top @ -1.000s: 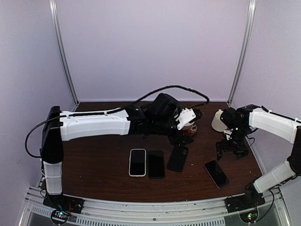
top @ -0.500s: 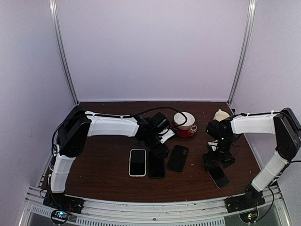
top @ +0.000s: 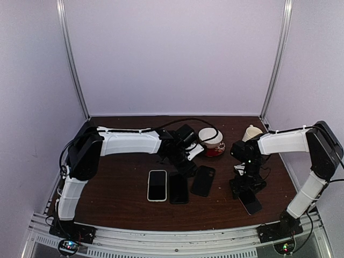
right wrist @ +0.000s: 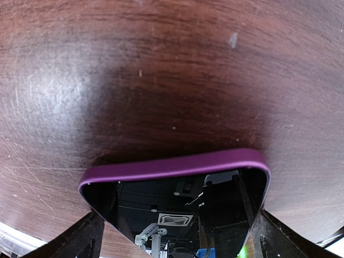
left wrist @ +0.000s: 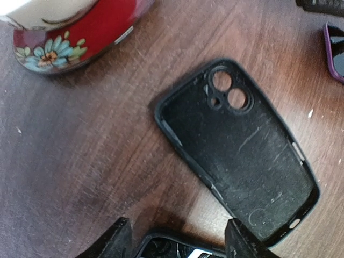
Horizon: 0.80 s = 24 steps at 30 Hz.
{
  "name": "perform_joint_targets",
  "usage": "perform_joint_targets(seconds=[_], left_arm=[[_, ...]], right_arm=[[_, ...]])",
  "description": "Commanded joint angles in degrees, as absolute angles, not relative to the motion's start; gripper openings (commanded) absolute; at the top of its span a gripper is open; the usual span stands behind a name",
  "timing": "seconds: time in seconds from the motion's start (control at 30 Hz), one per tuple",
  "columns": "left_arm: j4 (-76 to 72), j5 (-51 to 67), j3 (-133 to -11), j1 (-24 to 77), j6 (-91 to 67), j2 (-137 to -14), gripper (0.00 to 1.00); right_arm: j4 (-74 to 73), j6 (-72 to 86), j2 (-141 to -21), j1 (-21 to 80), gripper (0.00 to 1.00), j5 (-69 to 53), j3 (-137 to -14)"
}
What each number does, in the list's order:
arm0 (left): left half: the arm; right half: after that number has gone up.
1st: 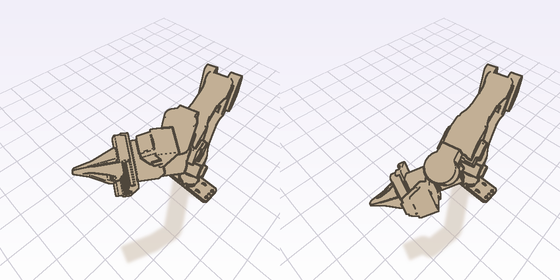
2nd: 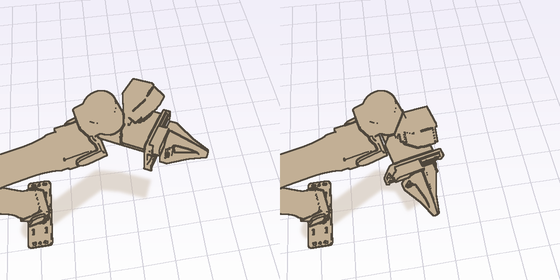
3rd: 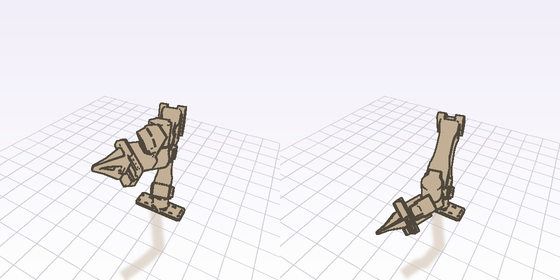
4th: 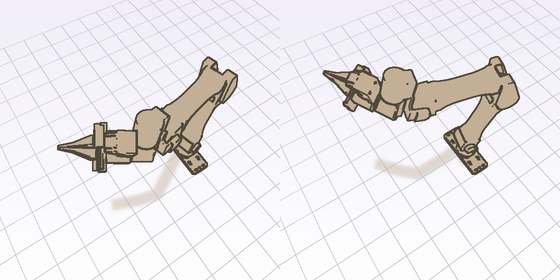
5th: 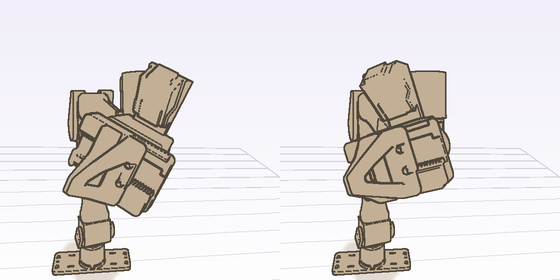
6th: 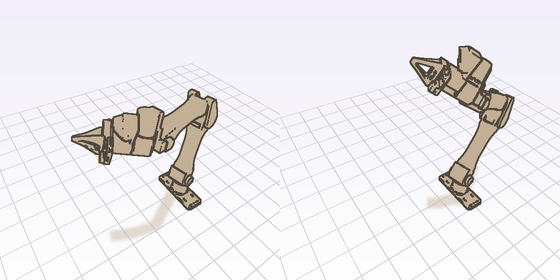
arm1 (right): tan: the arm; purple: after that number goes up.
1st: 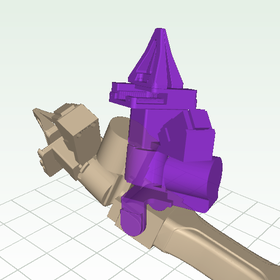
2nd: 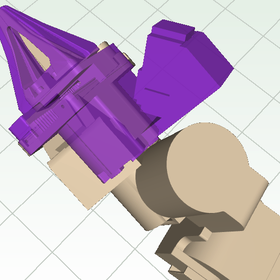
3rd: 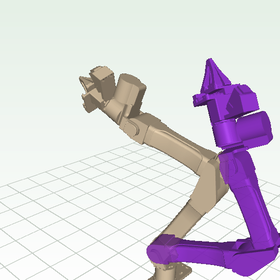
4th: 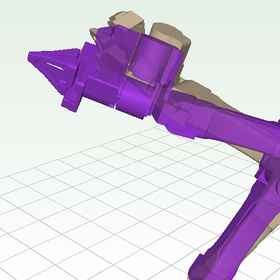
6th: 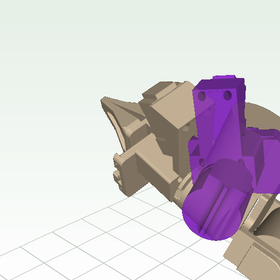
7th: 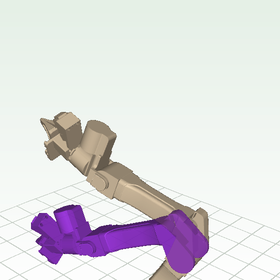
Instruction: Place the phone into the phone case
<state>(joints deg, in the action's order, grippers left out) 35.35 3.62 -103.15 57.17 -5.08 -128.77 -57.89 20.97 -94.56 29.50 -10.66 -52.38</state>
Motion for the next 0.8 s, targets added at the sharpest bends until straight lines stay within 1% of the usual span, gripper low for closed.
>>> perform_joint_targets(seconds=[0.0, 0.1, 0.17, 0.23, 0.3, 0.37, 0.4, 0.5, 0.63, 0.7, 0.77], left_arm=[[38.2, 2.1, -108.7, 57.1, -7.5, -131.2, 0.61], [43.1, 1.5, -114.2, 57.0, -8.7, -135.4, 0.54], [44.0, 1.3, -114.9, 57.0, -8.9, -136.5, 0.51], [43.8, 1.2, -114.3, 57.0, -9.1, -136.7, 0.5], [43.1, 1.8, -114.1, 57.0, -8.5, -137.1, 0.5], [43.8, 1.5, -115.6, 57.0, -8.1, -138.4, 0.5], [44.5, 1.0, -116.6, 56.9, -8.0, -139.0, 0.49], [45.2, 0.9, -117.0, 57.0, -8.0, -139.3, 0.46], [45.4, 2.6, -115.6, 56.9, -8.3, -139.7, 0.41], [45.8, 5.7, -113.6, 57.0, -8.6, -139.5, 0.37], [45.9, 11.4, -111.0, 57.0, -8.5, -138.7, 0.36]], right_arm=[[-57.9, 20.7, -96.7, 29.7, 0.99, -10.9, -53.6], [-57.3, 21.7, -97.0, 29.9, 0.94, -11.5, -53.5], [-57.6, 22.3, -96.0, 30.2, 0.9, -10.6, -53.7], [-57.6, 22.8, -94.4, 30.7, 0.85, -10.0, -53.9], [-56.8, 23.7, -92.7, 31.3, 0.83, -10.1, -53.8], [-55.6, 24.9, -91.4, 31.8, 0.8, -10.5, -53.7], [-55.3, 25.4, -90.8, 31.9, 0.77, -10.5, -53.7], [-53.6, 27.0, -88.8, 32.6, 0.72, -10.4, -53.4], [-51.2, 28.5, -86.8, 32.8, 0.69, -10.3, -52.3], [-51.4, 29.0, -86.2, 32.8, 0.68, -9.2, -52.2], [-51.5, 29.7, -84.4, 32.8, 0.68, -8.2, -52.0]])
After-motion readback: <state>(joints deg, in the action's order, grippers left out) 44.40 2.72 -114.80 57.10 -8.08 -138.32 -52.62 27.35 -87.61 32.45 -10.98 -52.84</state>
